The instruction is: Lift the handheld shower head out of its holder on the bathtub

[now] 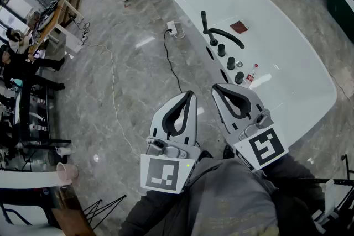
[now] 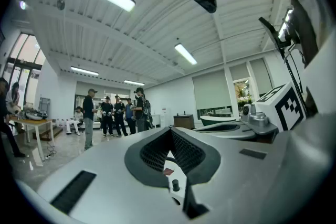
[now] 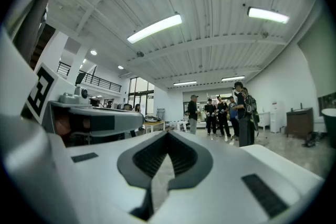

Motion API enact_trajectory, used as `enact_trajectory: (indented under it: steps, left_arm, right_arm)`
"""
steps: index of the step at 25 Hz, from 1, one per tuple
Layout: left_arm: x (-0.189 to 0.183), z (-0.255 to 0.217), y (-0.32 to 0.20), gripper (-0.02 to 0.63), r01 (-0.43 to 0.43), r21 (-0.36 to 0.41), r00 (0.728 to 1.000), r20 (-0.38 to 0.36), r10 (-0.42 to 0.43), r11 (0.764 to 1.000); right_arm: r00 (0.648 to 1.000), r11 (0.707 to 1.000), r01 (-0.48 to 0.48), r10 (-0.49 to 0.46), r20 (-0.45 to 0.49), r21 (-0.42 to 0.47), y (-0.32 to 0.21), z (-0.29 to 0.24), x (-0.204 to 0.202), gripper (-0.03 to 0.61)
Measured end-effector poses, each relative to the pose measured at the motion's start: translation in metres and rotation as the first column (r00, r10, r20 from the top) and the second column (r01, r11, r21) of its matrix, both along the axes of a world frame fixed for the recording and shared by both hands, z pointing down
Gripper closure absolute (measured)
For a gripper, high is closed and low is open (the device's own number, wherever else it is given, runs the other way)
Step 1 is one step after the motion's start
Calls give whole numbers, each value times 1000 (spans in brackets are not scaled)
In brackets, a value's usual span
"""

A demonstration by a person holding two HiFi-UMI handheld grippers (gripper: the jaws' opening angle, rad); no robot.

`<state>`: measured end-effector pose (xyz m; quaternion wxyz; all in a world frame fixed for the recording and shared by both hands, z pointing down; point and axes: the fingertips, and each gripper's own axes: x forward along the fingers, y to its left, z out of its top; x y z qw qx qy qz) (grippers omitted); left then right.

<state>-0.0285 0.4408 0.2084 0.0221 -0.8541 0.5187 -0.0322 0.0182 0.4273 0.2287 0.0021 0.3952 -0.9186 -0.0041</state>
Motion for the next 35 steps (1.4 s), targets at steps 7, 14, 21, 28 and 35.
enact_trajectory:
  steps: [7, 14, 21, 28, 35]
  left_arm:
    - [10, 6, 7, 612, -6, -12, 1000, 1, 6, 1000]
    - [20, 14, 11, 612, -10, -37, 1000, -6, 10, 999]
    - [33, 29, 15, 612, 20, -52, 1000, -21, -21, 998]
    - [28, 61, 12, 612, 67, -123, 997, -34, -72, 990]
    - [8, 81, -34, 612, 57, -155, 996, -63, -67, 986]
  right_arm:
    - [1000, 1000, 10, -10, -4, -10, 7, 5, 1, 574]
    - [1000, 999, 21, -21, -4, -25, 12, 10, 7, 574]
    - [999, 998, 50, -49, 24, -46, 18, 20, 25, 574]
    - [998, 996, 67, -69, -15, -66, 12, 44, 24, 572]
    - [995, 989, 68, -76, -57, -131, -29, 70, 5, 572]
